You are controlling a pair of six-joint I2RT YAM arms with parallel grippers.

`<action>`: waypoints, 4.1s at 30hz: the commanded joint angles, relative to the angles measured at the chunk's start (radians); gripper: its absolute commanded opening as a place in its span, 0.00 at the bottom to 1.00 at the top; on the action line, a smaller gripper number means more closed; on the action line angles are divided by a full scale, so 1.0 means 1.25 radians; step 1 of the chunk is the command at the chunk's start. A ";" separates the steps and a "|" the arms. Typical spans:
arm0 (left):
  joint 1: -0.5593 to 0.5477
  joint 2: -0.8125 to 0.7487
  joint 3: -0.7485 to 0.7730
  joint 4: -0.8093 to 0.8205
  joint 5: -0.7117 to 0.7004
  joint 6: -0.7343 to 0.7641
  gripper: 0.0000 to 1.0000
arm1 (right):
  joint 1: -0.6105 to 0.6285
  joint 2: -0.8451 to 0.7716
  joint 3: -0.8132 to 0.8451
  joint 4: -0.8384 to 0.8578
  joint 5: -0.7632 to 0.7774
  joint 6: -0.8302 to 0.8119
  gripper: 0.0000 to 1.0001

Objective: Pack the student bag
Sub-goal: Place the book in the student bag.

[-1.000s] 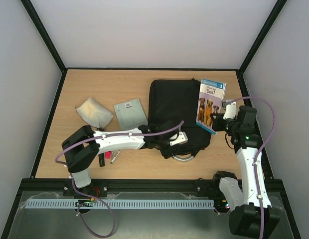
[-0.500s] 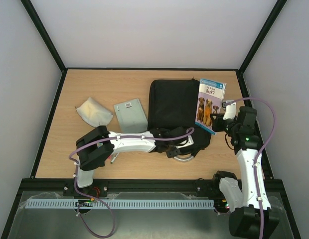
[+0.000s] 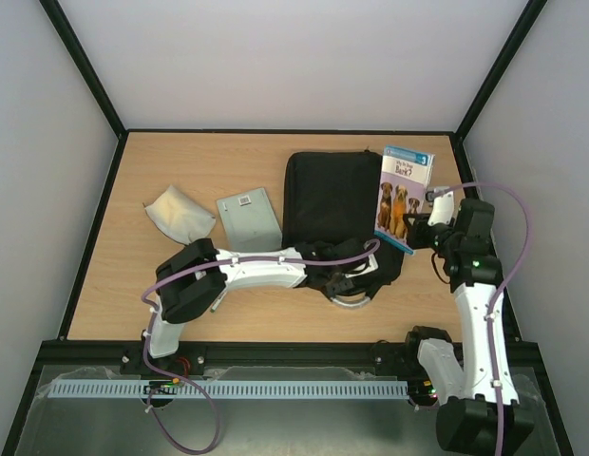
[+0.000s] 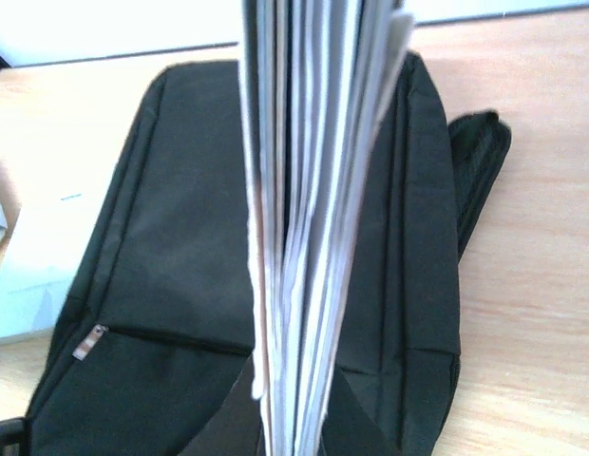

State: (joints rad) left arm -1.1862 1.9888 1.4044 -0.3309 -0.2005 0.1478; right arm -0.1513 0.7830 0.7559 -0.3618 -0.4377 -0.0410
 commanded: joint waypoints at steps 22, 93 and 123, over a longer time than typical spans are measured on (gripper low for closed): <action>0.194 -0.110 0.149 0.154 0.153 -0.213 0.02 | -0.003 0.032 0.484 -0.451 -0.067 -0.076 0.01; 0.199 -0.233 -0.004 0.397 0.176 -0.371 0.02 | 0.019 0.694 0.502 -0.688 -0.283 -0.255 0.01; 0.191 -0.221 -0.079 0.440 0.148 -0.400 0.02 | 0.081 0.807 0.372 -0.546 -0.392 -0.220 0.06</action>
State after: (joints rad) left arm -0.9226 1.7309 1.3117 0.0689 -0.1028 -0.3923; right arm -0.0677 1.7611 1.2541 -1.0977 -0.8280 -0.3527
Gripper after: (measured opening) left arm 0.038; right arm 0.063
